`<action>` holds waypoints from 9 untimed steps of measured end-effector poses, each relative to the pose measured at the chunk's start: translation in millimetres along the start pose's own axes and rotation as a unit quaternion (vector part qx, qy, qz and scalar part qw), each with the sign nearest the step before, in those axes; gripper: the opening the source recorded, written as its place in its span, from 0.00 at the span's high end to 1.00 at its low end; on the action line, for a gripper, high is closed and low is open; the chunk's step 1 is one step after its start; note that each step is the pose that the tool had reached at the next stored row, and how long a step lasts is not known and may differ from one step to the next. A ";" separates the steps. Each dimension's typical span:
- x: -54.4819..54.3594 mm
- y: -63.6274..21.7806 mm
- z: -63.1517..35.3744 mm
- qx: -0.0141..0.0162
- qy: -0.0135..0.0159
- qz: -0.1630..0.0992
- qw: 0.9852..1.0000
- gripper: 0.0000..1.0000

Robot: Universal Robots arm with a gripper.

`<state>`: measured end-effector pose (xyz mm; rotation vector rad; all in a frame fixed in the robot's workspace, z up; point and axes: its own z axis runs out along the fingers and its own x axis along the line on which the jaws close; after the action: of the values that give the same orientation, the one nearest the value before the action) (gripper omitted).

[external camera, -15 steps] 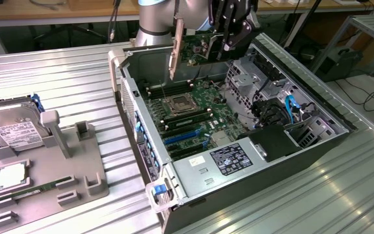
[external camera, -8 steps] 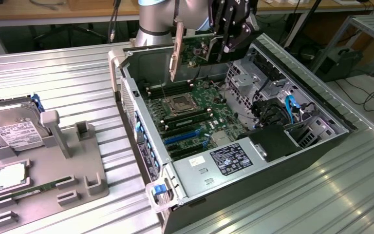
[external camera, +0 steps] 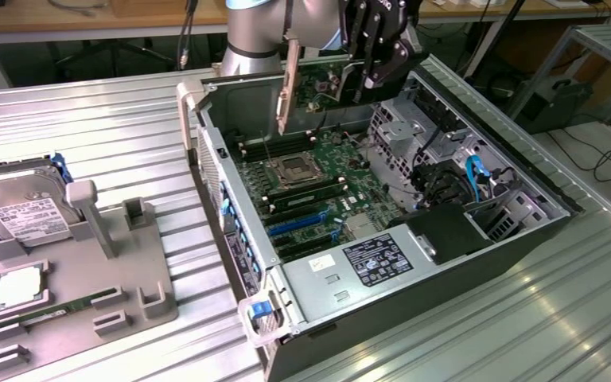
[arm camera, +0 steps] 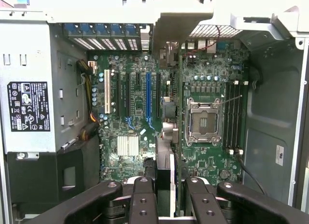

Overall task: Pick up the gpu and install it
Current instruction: 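Insert the gpu into the slot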

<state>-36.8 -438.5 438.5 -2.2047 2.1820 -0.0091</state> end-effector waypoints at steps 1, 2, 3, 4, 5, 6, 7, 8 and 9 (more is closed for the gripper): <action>0.0 0.0 0.4 0.000 0.000 0.000 1.000 0.72; 0.0 0.0 0.7 0.000 0.000 0.000 1.000 0.72; 0.0 0.1 1.1 0.000 0.000 0.000 1.000 0.72; 0.0 0.1 1.4 0.000 0.000 0.000 1.000 0.72; 0.0 0.1 1.7 0.000 0.000 0.000 1.000 0.72; 0.1 0.1 2.1 0.000 0.000 0.000 1.000 0.72; 0.1 0.1 2.4 0.000 0.000 0.000 1.000 0.72; 0.1 0.1 2.8 0.000 0.000 0.000 1.000 0.72; 0.1 0.1 3.1 0.000 0.000 0.000 1.000 0.72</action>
<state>-36.8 -438.5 435.4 -2.2046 2.1820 -0.0091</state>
